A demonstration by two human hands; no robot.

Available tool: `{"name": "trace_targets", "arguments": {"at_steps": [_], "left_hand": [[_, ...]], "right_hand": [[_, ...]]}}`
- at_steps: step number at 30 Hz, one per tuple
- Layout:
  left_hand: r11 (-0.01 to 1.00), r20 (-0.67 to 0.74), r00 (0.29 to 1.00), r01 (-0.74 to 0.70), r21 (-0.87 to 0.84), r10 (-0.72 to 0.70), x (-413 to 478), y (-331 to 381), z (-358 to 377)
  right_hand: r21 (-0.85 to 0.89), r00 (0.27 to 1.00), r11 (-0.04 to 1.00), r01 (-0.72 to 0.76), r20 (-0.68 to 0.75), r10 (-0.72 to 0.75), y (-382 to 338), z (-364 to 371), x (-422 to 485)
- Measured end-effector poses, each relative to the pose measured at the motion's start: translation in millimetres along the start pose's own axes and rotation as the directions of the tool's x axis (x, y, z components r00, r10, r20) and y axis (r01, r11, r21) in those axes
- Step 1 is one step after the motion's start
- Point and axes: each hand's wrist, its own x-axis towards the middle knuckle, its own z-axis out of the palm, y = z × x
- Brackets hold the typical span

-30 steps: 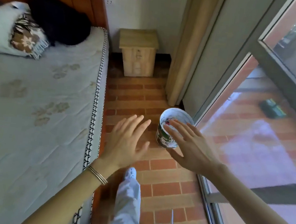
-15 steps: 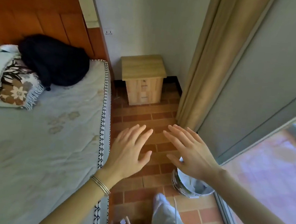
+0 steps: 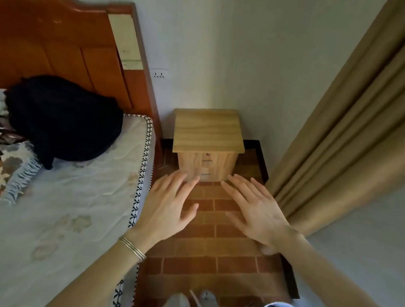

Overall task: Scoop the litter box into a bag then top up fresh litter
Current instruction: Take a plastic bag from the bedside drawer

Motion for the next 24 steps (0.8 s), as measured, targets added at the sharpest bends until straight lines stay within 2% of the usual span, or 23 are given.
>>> {"name": "trace_targets", "arguments": {"at_steps": [7,13,18,24], "left_hand": [[0.998,0.051,0.997,-0.055,0.008,0.054,125,-70,27],[0.994,0.092,0.990,-0.098,-0.056,0.103,237,-140,79],[0.992,0.111,0.986,-0.122,-0.037,0.125,329,-200,162],[0.987,0.180,0.971,-0.159,-0.008,0.158,376,-235,323]], "right_hand": [[0.003,0.999,0.999,0.041,-0.006,-0.041,71,13,130],[-0.003,0.998,1.000,-0.008,0.059,0.008,131,69,233],[0.036,0.994,0.999,-0.032,0.104,0.029,180,158,312],[0.094,0.980,0.991,-0.099,0.180,0.081,227,324,363]]}}
